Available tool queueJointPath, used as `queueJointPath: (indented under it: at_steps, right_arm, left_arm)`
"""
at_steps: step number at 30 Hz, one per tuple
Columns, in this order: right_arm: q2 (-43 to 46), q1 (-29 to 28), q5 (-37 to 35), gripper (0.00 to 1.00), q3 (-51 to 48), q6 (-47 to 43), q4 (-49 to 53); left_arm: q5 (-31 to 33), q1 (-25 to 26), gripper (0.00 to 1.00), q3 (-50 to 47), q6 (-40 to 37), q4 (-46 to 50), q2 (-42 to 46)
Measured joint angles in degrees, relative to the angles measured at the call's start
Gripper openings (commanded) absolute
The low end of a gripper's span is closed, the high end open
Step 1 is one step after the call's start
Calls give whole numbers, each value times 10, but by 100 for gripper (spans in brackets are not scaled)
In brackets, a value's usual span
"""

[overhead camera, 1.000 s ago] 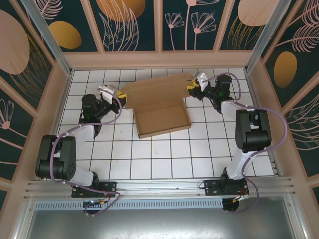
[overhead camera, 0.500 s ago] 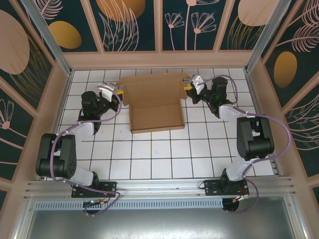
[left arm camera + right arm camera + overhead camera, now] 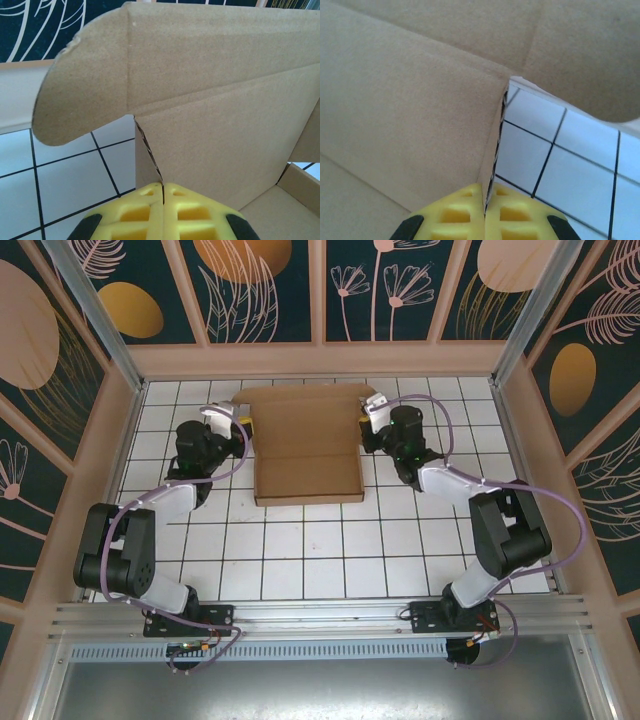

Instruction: Fold the paper box

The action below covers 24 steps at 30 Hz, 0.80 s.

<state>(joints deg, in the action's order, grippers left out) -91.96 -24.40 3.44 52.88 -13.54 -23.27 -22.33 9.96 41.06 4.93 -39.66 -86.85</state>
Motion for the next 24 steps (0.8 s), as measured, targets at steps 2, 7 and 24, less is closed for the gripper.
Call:
queueJointPath:
  at_steps: [2,7,24]
  right_arm:
    - [2,-9,-36,8,2,47,7]
    - [12,-43,-99,19,1,124,8]
    - [17,-115,-173,20,-65,169,-71]
  left_arm:
    - [4,8,1,0,12,-4,0]
    - [6,17,1,0,35,-14,0]
    - [37,24,0,-73,105,-113,4]
